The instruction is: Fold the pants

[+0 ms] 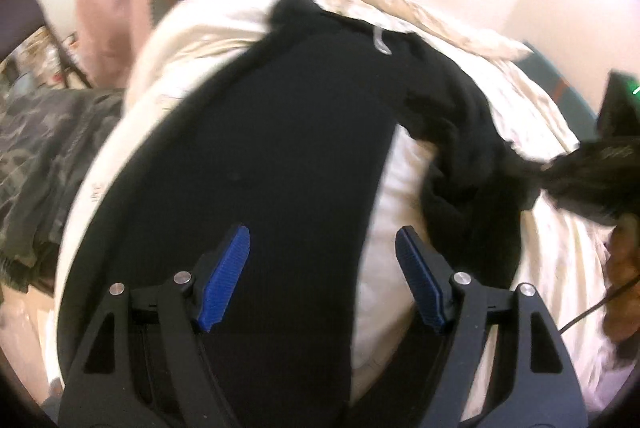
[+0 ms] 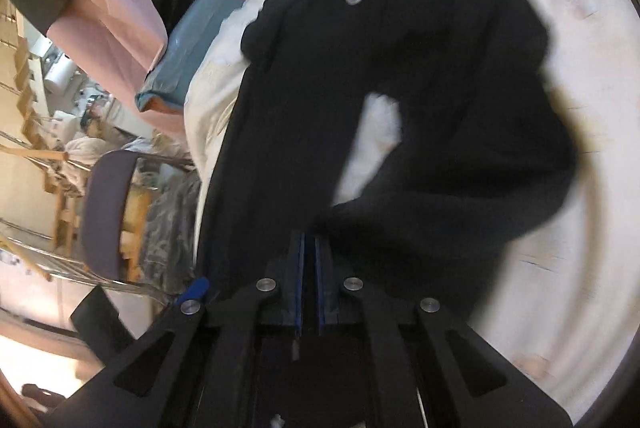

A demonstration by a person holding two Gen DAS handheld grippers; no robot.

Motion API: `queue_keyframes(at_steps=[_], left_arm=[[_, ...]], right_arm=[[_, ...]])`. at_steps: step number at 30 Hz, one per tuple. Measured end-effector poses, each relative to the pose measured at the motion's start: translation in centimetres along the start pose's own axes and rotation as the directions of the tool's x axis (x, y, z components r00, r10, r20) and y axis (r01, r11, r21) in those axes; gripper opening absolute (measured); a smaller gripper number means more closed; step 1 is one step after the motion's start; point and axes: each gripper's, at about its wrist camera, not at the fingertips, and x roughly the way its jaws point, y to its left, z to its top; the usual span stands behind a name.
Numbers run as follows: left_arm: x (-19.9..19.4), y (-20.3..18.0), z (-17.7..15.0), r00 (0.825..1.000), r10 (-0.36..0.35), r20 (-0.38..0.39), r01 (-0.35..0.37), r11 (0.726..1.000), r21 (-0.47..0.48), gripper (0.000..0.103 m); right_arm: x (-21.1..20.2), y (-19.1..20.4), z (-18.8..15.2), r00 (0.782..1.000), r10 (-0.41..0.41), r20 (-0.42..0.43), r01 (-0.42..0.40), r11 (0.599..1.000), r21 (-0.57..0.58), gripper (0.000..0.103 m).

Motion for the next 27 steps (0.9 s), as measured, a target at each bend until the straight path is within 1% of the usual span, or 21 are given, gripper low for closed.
queue_keyframes(at_steps=[1, 2, 3, 4, 5, 6, 7, 8, 9, 10, 11, 12, 14, 15, 17, 19, 22, 23, 24, 26, 27], left_arm=[[0.1, 0.4, 0.1, 1.000, 0.009, 0.003, -0.009, 1.000, -0.016, 0.073], [0.2, 0.8, 0.3, 1.000, 0.012, 0.002, -0.012, 0.999, -0.031, 0.073], [0.4, 1.0, 0.2, 1.000, 0.012, 0.000, -0.012, 0.999, -0.037, 0.073], [0.5, 1.1, 0.2, 1.000, 0.013, -0.003, -0.013, 0.999, -0.041, 0.073], [0.6, 1.2, 0.2, 1.000, 0.015, -0.007, -0.016, 0.999, -0.042, 0.073], [0.7, 1.1, 0.2, 1.000, 0.013, -0.010, -0.013, 0.999, -0.040, 0.073], [0.6, 1.1, 0.1, 1.000, 0.010, -0.013, -0.010, 0.999, -0.037, 0.073], [0.6, 0.9, 0.1, 1.000, 0.005, -0.017, -0.006, 0.999, -0.035, 0.073], [0.5, 0.9, 0.1, 1.000, 0.000, -0.017, 0.000, 0.999, -0.036, 0.073], [0.5, 0.8, 0.1, 1.000, -0.009, -0.018, 0.008, 0.999, -0.038, 0.073], [0.6, 0.7, 0.1, 1.000, -0.018, -0.023, 0.017, 0.999, -0.040, 0.073], [0.6, 0.6, 0.1, 0.999, -0.025, -0.027, 0.024, 0.999, -0.041, 0.073], [0.5, 0.5, 0.0, 0.999, -0.042, -0.031, 0.040, 0.998, -0.041, 0.073], [0.5, 0.3, -0.1, 0.999, -0.044, -0.031, 0.043, 0.998, -0.037, 0.073], [0.3, 0.3, -0.1, 0.999, -0.038, -0.028, 0.037, 0.999, -0.027, 0.073], [0.3, 0.3, 0.0, 0.999, -0.034, -0.027, 0.033, 0.999, -0.025, 0.073], [0.3, 0.5, -0.1, 0.999, -0.032, -0.031, 0.031, 0.999, -0.030, 0.073], [0.4, 0.5, -0.1, 0.999, -0.031, -0.032, 0.030, 0.999, -0.031, 0.073], [0.4, 0.5, -0.1, 0.999, -0.030, -0.033, 0.029, 0.999, -0.031, 0.073], [0.5, 0.4, -0.1, 0.999, -0.027, -0.033, 0.026, 0.999, -0.028, 0.073], [0.6, 0.2, -0.1, 0.999, -0.026, -0.032, 0.025, 0.999, -0.024, 0.073]], right_arm=[[1.9, -0.2, 0.2, 1.000, 0.003, -0.024, -0.003, 1.000, 0.011, 0.009], [3.0, -0.7, 0.1, 0.999, -0.002, -0.044, 0.003, 1.000, 0.020, 0.011], [4.0, -1.1, 0.2, 0.998, -0.007, -0.064, 0.008, 1.000, 0.025, 0.017], [4.6, -1.5, -0.2, 0.996, -0.014, -0.085, 0.016, 0.999, 0.028, 0.024], [4.5, -1.7, -0.5, 0.995, -0.007, -0.096, 0.010, 0.999, 0.032, 0.040], [4.3, -1.6, -0.5, 0.996, 0.006, -0.094, -0.003, 1.000, 0.027, 0.045], [3.1, -1.4, -0.9, 0.997, 0.005, -0.076, -0.005, 1.000, -0.002, 0.045], [1.5, -1.3, -1.3, 0.999, -0.018, -0.046, 0.017, 0.999, -0.027, 0.046], [0.3, -1.4, -1.6, 0.999, -0.030, -0.024, 0.030, 0.999, -0.033, 0.055], [-1.6, -1.7, -2.2, 0.999, -0.045, 0.024, 0.045, 0.999, -0.024, 0.061], [-3.0, -2.1, -2.6, 0.996, -0.049, 0.069, 0.050, 0.999, -0.012, 0.071], [-4.8, -2.9, -3.5, 0.992, -0.050, 0.119, 0.050, 0.999, 0.002, 0.075], [-6.2, -4.4, -4.7, 0.985, -0.093, 0.148, 0.090, 0.995, 0.031, 0.075], [-6.3, -5.1, -5.1, 0.983, -0.107, 0.148, 0.102, 0.994, 0.039, 0.075], [-5.8, -6.8, -6.2, 0.987, -0.122, 0.109, 0.116, 0.991, 0.060, 0.075], [-4.4, -7.9, -7.2, 0.992, -0.108, 0.072, 0.103, 0.992, 0.077, 0.075], [-2.4, -7.6, -7.9, 0.996, -0.084, 0.034, 0.082, 0.995, 0.048, 0.065], [-2.1, -7.4, -8.1, 0.997, -0.069, 0.026, 0.068, 0.997, 0.038, 0.052], [-1.6, -6.9, -8.0, 0.998, -0.064, 0.014, 0.063, 0.998, 0.027, 0.027], [-1.8, -5.0, -8.1, 0.996, -0.083, 0.029, 0.083, 0.996, -0.012, 0.006], [-2.7, -4.0, -8.3, 0.994, -0.100, 0.043, 0.101, 0.994, -0.032, 0.006]])
